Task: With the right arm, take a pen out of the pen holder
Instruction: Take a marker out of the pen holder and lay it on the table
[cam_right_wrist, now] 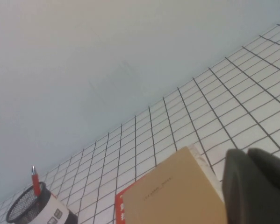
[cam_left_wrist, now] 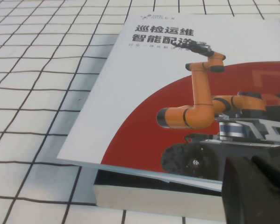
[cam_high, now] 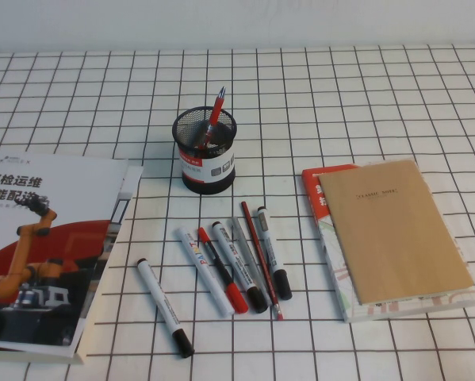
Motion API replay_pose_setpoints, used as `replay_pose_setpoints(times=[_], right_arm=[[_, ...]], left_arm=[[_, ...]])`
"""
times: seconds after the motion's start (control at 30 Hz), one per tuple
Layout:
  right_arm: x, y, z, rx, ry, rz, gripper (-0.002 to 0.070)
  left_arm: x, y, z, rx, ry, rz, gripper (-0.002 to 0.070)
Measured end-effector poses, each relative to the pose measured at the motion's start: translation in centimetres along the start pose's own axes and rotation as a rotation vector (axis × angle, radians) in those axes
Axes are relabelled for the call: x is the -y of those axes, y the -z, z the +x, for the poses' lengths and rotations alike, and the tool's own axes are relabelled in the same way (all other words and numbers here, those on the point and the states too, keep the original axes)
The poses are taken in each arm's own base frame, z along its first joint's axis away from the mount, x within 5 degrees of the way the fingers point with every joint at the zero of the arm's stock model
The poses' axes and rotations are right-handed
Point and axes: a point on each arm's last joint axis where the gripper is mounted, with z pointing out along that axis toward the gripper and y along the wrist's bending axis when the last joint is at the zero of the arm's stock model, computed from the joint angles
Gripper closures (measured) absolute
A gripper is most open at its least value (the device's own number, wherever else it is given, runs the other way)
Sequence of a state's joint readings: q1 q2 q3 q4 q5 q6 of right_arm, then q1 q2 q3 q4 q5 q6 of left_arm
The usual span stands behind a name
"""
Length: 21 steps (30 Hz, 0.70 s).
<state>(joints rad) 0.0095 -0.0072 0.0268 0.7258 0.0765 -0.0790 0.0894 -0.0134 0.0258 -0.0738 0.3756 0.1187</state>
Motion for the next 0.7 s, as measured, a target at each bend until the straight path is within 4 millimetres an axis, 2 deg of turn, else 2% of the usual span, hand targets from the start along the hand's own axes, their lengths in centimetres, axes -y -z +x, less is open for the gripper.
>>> replay_pose_setpoints(times=[0.2, 0.4, 0.53, 0.7], right_arm=[[-0.5, 0.1, 0.0, -0.051, -0.065, -0.023, 0.0692], [-3.4, -1.2, -2.6, -0.182, -0.013, -0.031, 0.0692], [-5.1, -3.6, -4.3, -0.317, 0.088, -0.011, 0.0692], [-6.0, -7.4, -5.3, -0.460, 0.186, 0.011, 0.0692]], left_arm=[[0.0, 0.0, 0.0, 0.000, 0.000, 0.000, 0.0678], [0.0, 0.0, 0.0, 0.000, 0.000, 0.000, 0.0678], [0.0, 0.0, 0.0, 0.000, 0.000, 0.000, 0.0678], [0.0, 0.0, 0.0, 0.000, 0.000, 0.000, 0.0678]])
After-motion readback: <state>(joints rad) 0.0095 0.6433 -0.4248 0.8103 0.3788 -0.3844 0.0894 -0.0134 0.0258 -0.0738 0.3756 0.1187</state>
